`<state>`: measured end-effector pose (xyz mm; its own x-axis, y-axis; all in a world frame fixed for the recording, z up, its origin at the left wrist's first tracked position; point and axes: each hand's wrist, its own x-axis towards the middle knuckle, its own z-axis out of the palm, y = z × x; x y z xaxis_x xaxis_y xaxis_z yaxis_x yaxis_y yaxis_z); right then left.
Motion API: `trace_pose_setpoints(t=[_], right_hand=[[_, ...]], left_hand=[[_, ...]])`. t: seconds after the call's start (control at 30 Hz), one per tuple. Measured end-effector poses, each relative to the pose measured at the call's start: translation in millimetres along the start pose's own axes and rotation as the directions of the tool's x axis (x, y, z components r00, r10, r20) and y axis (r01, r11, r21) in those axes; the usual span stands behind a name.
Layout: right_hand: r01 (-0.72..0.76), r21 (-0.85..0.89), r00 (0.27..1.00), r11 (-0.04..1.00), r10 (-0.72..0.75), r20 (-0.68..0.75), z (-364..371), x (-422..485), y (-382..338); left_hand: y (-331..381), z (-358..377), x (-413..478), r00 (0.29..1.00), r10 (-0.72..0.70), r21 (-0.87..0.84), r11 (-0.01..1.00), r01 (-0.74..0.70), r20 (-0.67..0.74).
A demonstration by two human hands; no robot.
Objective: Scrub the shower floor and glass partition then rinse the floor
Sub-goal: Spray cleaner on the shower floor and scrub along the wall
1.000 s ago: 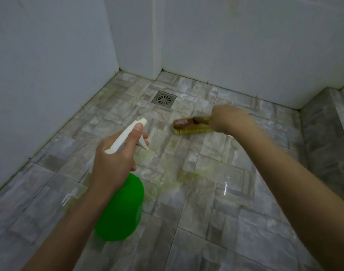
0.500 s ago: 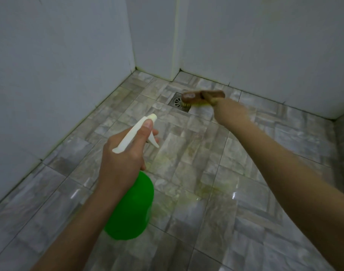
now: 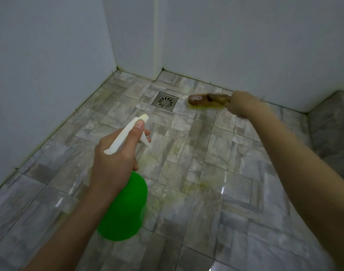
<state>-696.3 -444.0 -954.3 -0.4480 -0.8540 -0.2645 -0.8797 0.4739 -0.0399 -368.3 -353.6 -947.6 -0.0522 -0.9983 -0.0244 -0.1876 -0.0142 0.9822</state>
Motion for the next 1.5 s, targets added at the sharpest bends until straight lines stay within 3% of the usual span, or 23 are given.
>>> trace_pose_setpoints(t=[0.13, 0.2, 0.3, 0.43, 0.47, 0.63, 0.8, 0.87, 0.93, 1.1, 1.2, 1.27, 1.33, 1.5], right_hand=[[-0.044, -0.175, 0.999, 0.984, 0.048, 0.016, 5, -43, 29], [-0.003, -0.1, 1.0, 0.995, 0.002, -0.008, 14, -50, 52], [-0.115, 0.055, 0.993, 0.992, 0.116, -0.024, 3, -45, 82], [-0.283, -0.041, 0.956, 0.958, 0.285, 0.068, -12, -67, 132], [-0.269, -0.067, 0.959, 0.961, 0.273, 0.077, -8, -72, 140], [-0.264, 0.136, 0.964, 0.955, 0.262, 0.032, 10, -69, 182], [-0.458, 0.071, 0.888, 0.886, 0.452, 0.085, -22, -85, 192], [-0.362, 0.028, 0.929, 0.932, 0.358, 0.096, -14, -84, 202], [-0.33, 0.1, 0.944, 0.939, 0.326, 0.058, -6, -82, 212], [-0.425, 0.046, 0.899, 0.904, 0.416, 0.136, -17, -122, 212], [-0.345, -0.049, 0.933, 0.937, 0.348, 0.09, 18, -159, 211], [-0.295, 0.016, 0.955, 0.955, 0.294, 0.033, 38, -170, 216], [-0.291, 0.07, 0.956, 0.954, 0.286, 0.067, 36, -182, 221], [-0.199, -0.106, 0.957, 0.974, 0.216, 0.192, 30, -249, 219]], left_hand=[[8, 16, -3, 0.998, 0.012, -0.029, 1.0, -0.01, 0.057], [18, 31, -3, 0.992, 0.031, -0.024, 0.999, -0.028, 0.119], [37, 49, -3, 0.974, 0.083, -0.006, 0.996, -0.084, 0.211], [49, 80, -4, 0.95, 0.14, -0.022, 0.99, -0.14, 0.278], [51, 84, -4, 0.949, 0.147, -0.03, 0.989, -0.145, 0.28], [58, 112, -15, 0.947, 0.129, -0.07, 0.991, -0.113, 0.295], [54, 132, -30, 0.935, 0.104, -0.094, 0.993, -0.076, 0.34], [52, 138, -33, 0.927, 0.09, -0.078, 0.995, -0.066, 0.364], [51, 140, -36, 0.918, 0.095, -0.054, 0.995, -0.08, 0.386], [49, 136, -43, 0.91, 0.092, -0.033, 0.996, -0.086, 0.405], [49, 133, -48, 0.904, 0.088, -0.028, 0.996, -0.084, 0.419], [47, 131, -54, 0.9, 0.088, -0.02, 0.996, -0.088, 0.428], [44, 128, -60, 0.892, 0.086, -0.029, 0.996, -0.082, 0.444], [37, 121, -78, 0.889, 0.088, -0.031, 0.996, -0.083, 0.45]])
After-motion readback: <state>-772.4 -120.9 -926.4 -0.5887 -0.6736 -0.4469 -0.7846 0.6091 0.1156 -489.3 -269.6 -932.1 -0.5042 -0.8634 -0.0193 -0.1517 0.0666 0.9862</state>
